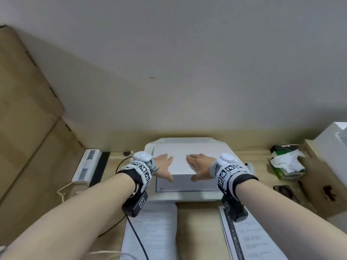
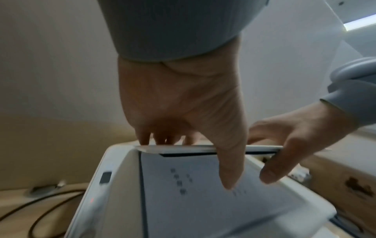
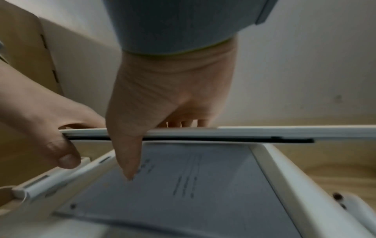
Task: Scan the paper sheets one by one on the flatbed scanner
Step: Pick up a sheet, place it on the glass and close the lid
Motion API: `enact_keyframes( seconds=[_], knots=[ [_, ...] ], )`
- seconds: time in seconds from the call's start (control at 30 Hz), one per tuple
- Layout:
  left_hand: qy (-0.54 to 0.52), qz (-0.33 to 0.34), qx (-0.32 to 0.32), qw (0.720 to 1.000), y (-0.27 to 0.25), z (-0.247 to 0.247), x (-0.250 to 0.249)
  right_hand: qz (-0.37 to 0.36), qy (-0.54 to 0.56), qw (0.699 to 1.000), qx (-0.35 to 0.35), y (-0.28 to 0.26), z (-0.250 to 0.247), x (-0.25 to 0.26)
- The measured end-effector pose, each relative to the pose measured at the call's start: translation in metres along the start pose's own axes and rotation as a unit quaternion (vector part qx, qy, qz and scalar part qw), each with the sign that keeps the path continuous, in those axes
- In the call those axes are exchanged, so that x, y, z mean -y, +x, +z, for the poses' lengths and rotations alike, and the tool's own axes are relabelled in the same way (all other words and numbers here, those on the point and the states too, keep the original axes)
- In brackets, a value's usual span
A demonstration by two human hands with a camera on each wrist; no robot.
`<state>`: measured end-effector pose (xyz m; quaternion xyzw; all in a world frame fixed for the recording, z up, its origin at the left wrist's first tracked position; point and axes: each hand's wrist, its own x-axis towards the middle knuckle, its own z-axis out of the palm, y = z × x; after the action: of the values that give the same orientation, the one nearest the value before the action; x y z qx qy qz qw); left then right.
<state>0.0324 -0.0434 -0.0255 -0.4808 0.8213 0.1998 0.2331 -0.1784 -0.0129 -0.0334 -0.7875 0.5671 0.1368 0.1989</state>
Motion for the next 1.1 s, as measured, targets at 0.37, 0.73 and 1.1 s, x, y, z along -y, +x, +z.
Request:
enact_keyframes(
  seconds=[0.37, 0.73, 1.1],
  knots=[
    [-0.079, 0.034, -0.096, 0.992, 0.013, 0.116, 0.012, 0.031, 0.06, 0.995, -0.07, -0.003, 0.117, 0.015],
    [-0.378, -0.135, -0.22, 0.889, -0.015, 0.124, 0.066, -0.045, 0.036, 0.991, -0.124, 0.071, 0.099, 0.039],
    [-0.667, -0.253, -0.209, 0.669, 0.022, 0.11, 0.05, -0.028, 0.043, 0.983, -0.174, 0.082, 0.111, 0.05]
  ],
)
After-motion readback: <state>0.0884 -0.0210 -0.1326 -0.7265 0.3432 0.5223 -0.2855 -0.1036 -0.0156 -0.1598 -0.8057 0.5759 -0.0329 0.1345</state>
